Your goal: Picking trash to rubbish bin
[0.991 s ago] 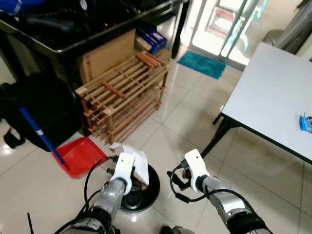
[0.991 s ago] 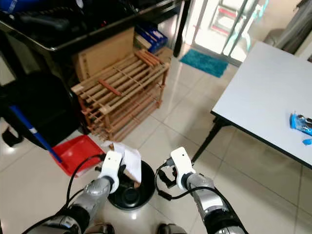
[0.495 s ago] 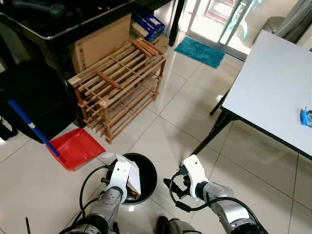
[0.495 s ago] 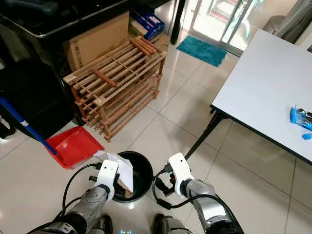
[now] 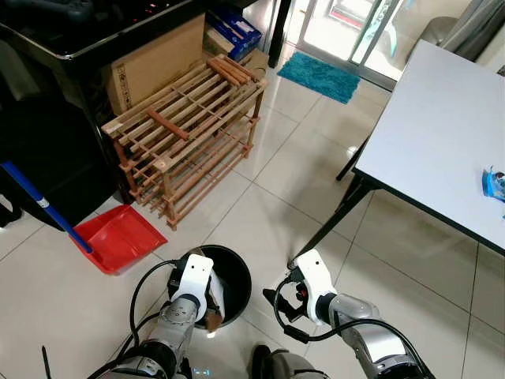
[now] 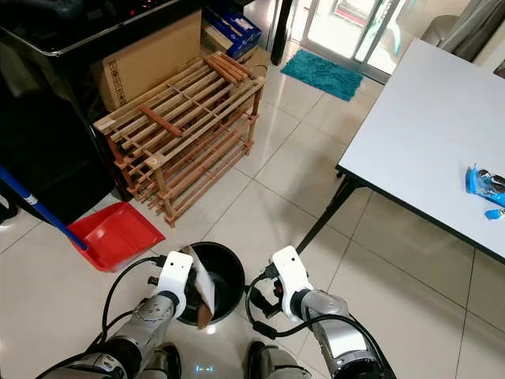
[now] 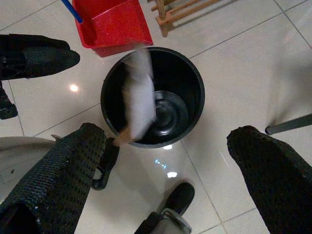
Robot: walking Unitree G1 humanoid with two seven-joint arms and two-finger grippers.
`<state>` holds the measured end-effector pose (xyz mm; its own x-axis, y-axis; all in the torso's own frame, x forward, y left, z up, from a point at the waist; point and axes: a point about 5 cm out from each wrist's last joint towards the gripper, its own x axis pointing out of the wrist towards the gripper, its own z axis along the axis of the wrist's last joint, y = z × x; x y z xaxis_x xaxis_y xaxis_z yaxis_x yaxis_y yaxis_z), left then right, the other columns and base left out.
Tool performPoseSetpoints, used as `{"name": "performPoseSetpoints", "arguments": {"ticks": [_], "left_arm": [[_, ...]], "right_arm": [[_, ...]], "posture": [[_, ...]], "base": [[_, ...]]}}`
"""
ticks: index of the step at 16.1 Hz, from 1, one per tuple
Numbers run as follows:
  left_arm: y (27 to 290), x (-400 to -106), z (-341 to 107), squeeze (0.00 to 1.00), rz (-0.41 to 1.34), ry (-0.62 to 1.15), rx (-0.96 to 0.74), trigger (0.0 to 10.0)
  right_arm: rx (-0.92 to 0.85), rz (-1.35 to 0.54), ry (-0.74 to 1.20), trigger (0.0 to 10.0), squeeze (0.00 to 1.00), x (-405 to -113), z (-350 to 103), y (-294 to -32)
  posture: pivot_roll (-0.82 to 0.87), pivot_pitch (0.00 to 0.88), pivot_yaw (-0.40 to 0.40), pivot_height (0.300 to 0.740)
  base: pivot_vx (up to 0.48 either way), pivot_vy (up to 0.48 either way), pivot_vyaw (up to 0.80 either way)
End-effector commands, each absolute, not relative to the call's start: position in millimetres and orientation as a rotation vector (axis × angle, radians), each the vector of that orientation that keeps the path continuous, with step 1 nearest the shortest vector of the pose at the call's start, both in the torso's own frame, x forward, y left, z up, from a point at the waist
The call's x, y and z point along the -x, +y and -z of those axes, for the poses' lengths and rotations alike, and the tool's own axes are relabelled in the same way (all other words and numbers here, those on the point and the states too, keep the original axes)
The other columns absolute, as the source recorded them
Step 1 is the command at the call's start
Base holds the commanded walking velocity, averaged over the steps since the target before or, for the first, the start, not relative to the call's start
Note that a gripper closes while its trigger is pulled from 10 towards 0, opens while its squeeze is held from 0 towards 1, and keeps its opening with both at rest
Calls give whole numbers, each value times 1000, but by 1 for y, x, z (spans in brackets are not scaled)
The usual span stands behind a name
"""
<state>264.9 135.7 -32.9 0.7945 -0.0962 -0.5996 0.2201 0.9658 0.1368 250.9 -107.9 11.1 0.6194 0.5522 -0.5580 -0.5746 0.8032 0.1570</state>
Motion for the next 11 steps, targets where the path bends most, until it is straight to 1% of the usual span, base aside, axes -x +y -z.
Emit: {"name": "performPoseSetpoints", "arguments": {"ticks": [1, 4, 5, 6, 10, 11], "left_arm": [[130, -260, 37, 1000, 190, 650, -200, 10000], [126, -263, 34, 1000, 213, 632, -221, 10000], [125, -263, 34, 855, 226, 628, -248, 10000], [125, -263, 34, 0, 223, 627, -251, 10000], [140, -270, 27, 0, 134, 570, -241, 10000], [149, -271, 24, 0, 101, 547, -263, 10000]], "right_arm": [[39, -640, 641, 10000, 0, -249, -11, -113], [35, -629, 641, 10000, 0, -249, -12, -114], [32, -628, 640, 10000, 0, -249, -12, -114], [28, -623, 632, 10000, 0, -250, -12, -113], [33, -499, 559, 10000, 0, -264, -15, -121], [41, -449, 543, 10000, 0, -269, -16, -126]], "posture": [[-163, 219, -155, 740], [-158, 226, -158, 740], [-157, 225, -157, 740], [-154, 222, -155, 740], [-127, 198, -136, 740], [-112, 185, -125, 740]], "base": [[0, 0, 0], [0, 0, 0], [0, 0, 0], [0, 0, 0], [0, 0, 0], [0, 0, 0]]}}
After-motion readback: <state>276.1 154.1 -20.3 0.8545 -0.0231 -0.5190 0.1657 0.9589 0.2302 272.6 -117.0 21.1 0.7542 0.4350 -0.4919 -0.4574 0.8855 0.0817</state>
